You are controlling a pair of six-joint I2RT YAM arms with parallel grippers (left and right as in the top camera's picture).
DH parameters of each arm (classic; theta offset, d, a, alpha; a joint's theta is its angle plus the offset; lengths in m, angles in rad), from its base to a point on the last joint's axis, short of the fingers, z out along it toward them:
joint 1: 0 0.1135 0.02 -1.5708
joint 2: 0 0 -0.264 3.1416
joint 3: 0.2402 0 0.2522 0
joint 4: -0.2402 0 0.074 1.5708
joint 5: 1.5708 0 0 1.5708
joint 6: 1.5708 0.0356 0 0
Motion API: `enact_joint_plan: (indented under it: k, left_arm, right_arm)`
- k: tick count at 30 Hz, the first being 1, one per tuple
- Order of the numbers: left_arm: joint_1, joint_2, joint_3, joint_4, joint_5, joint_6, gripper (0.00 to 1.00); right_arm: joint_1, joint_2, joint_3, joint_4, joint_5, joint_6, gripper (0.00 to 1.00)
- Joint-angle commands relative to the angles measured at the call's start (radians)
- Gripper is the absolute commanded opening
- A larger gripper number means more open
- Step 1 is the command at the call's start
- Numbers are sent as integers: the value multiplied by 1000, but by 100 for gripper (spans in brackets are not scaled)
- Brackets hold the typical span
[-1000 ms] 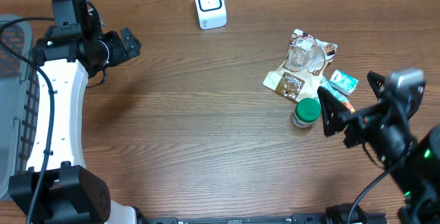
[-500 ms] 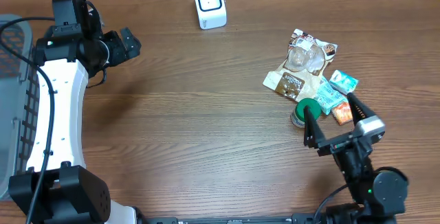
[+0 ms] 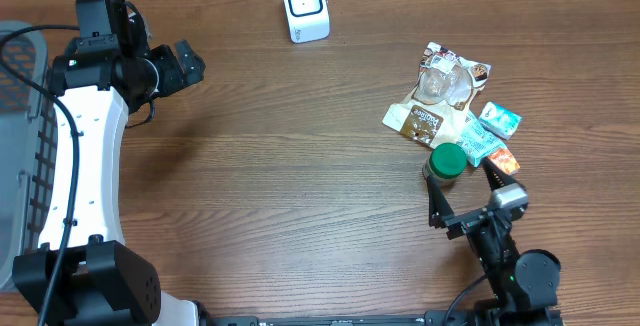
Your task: Scan the item barcode
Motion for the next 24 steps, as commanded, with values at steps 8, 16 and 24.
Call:
enact_joint_plan:
  k: [8,16,24]
  left_arm:
    - [2,3,6,2,-3,-3,100]
    - [2,3,6,2,-3,-3,100]
    - [2,3,6,2,-3,-3,100]
  right_arm:
    - [-4,-10,-19,0,0,3,100]
    - [-3,-10,-19,0,0,3,100]
    - [-3,-10,-19,0,0,3,100]
